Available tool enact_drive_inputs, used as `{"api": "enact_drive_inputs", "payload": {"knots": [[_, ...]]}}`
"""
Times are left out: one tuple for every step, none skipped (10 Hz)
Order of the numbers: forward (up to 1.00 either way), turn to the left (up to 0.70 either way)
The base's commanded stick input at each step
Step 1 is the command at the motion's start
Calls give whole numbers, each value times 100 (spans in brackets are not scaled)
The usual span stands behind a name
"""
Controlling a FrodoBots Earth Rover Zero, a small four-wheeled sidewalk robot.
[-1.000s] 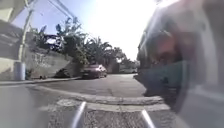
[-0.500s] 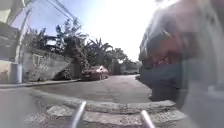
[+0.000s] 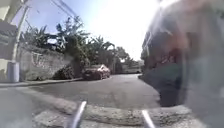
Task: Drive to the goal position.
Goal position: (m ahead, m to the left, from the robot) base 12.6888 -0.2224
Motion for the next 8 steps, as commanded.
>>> {"api": "enact_drive_inputs", "payload": {"knots": [[30,0],[30,0],[30,0],[30,0],[30,0],[30,0],[30,0],[30,0]]}}
